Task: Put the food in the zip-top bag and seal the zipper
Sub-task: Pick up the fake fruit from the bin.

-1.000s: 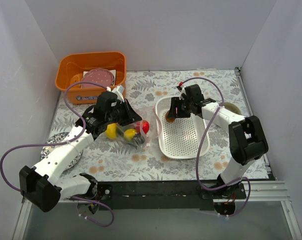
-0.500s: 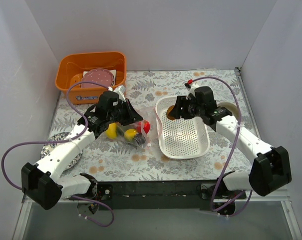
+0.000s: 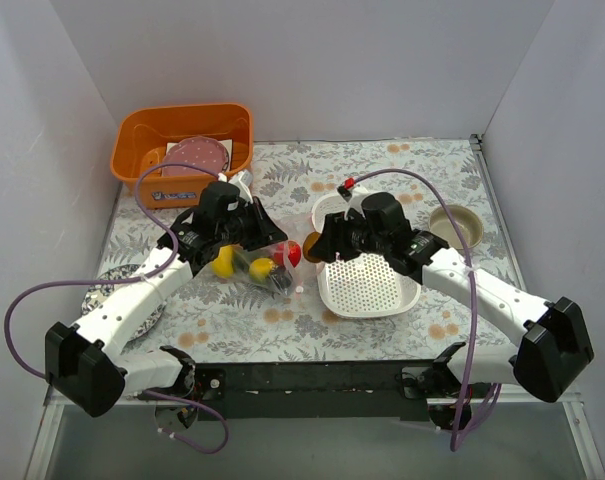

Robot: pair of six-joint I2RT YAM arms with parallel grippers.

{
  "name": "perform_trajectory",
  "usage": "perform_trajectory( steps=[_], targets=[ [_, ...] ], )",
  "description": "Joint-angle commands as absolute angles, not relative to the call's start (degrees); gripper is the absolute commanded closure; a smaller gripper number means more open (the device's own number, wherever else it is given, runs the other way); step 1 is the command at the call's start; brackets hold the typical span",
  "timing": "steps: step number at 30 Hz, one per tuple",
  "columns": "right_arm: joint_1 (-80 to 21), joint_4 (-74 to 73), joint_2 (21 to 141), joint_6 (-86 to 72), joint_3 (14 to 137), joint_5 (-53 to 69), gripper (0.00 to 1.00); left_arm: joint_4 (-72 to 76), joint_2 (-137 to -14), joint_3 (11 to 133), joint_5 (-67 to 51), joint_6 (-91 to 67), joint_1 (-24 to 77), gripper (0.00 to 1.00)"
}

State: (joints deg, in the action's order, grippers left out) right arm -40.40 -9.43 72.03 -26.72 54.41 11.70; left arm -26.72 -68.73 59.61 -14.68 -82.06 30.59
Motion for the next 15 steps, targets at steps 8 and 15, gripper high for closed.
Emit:
perform_trajectory(
  steps=[8, 15],
  targets=[
    [-43.50, 1.73, 80.32, -29.26, 55.63, 11.16, 0.65, -26.37, -67.41, 62.22, -15.56, -82.35, 30.76, 1.00],
    [-44.03, 12.91, 84.11, -31.90, 55.20, 12.13, 0.63, -27.60, -66.18, 63.72, -14.06, -82.35, 30.76, 1.00]
  ],
)
